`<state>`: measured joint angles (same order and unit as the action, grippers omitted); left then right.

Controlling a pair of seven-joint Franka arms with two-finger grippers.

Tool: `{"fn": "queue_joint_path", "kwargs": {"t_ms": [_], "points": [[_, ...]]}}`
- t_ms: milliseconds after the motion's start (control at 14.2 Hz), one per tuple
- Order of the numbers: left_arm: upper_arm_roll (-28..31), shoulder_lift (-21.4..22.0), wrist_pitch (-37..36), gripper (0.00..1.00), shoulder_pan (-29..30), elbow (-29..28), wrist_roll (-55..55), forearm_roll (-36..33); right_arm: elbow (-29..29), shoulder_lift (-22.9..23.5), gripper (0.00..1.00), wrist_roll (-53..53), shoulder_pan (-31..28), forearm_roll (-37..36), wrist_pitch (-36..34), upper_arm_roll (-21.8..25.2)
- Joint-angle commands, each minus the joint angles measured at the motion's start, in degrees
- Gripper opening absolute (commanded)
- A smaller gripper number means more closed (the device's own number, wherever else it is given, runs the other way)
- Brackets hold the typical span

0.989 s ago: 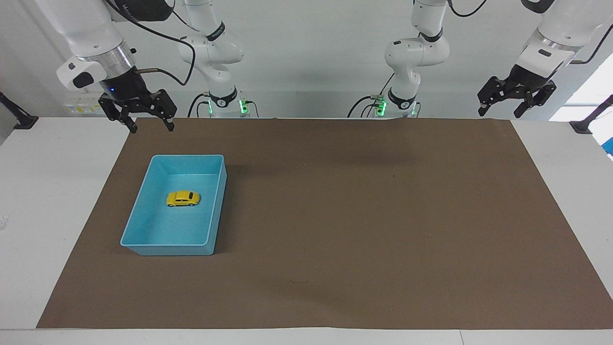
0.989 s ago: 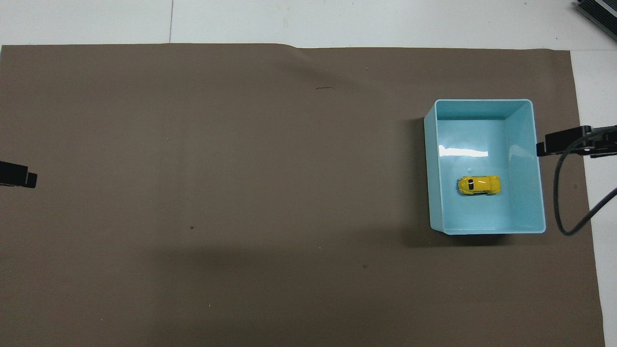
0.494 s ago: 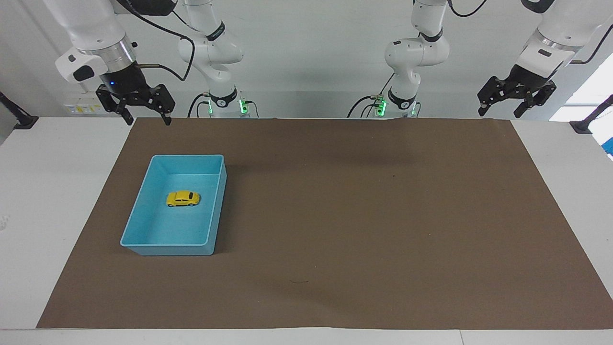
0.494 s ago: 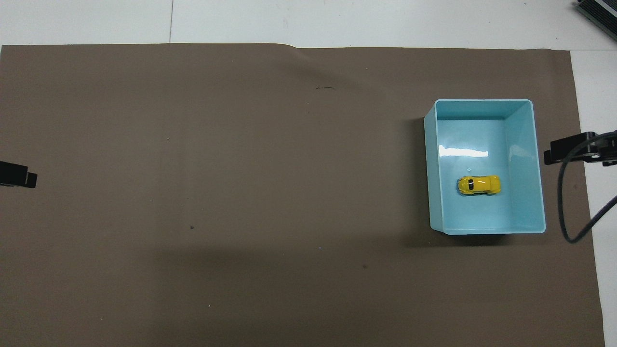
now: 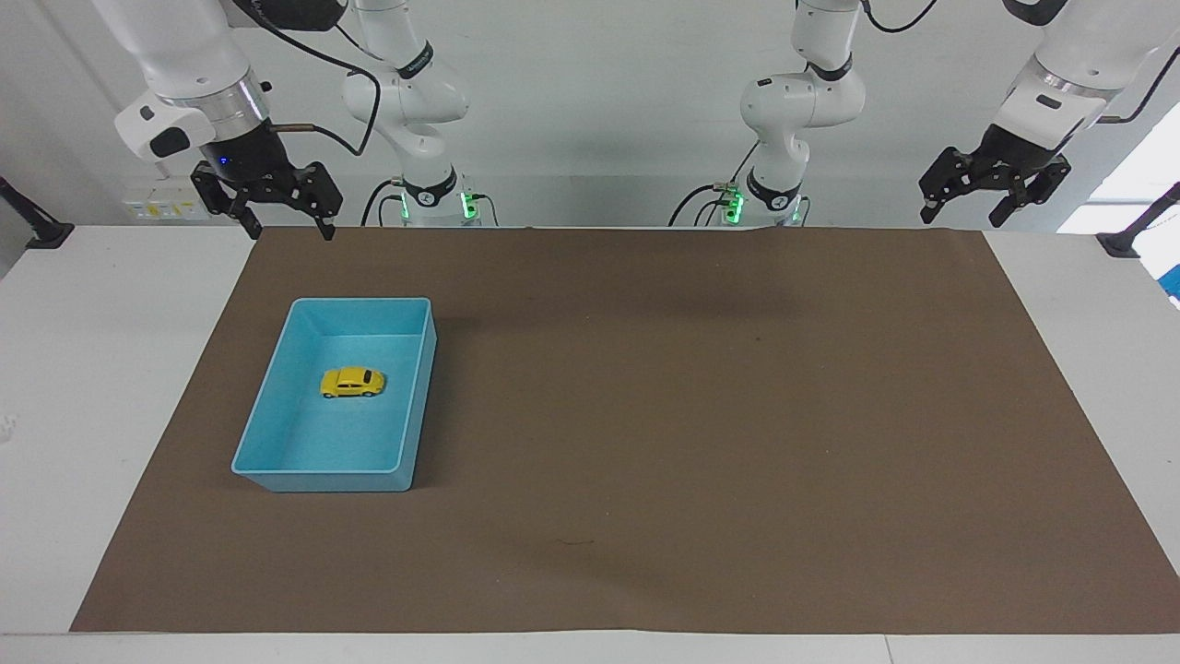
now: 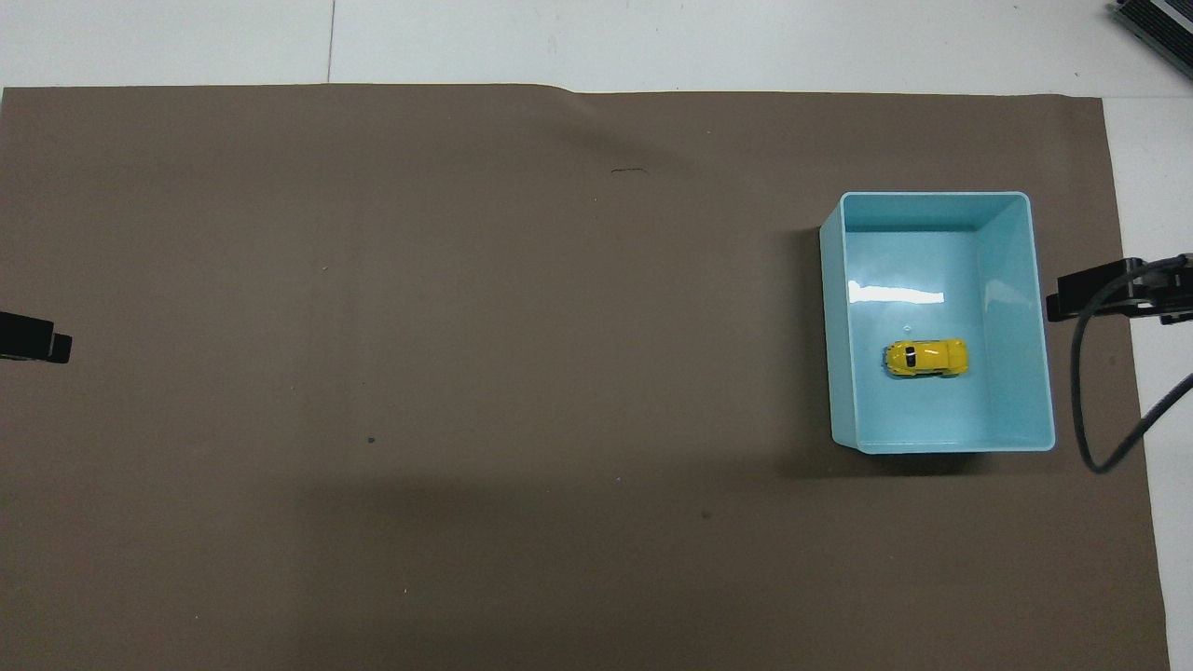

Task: Wind up and store yellow beetle car

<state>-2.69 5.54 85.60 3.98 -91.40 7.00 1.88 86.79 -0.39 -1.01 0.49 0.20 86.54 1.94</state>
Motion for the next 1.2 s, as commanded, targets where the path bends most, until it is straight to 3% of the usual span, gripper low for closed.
{"fn": "queue_joint_path", "kwargs": {"t_ms": [0,1130], "points": [[0.1,1.0,-0.3,1.00,-0.1,-0.7,0.4,-0.8,-0.5,-0.1,1.00,-1.3,-0.1,-0.7,-0.3,-0.4],[0.1,1.0,-0.3,1.00,-0.1,-0.7,0.4,-0.8,-0.5,-0.1,1.00,-1.0,0.3,-0.5,-0.1,-0.2]]}}
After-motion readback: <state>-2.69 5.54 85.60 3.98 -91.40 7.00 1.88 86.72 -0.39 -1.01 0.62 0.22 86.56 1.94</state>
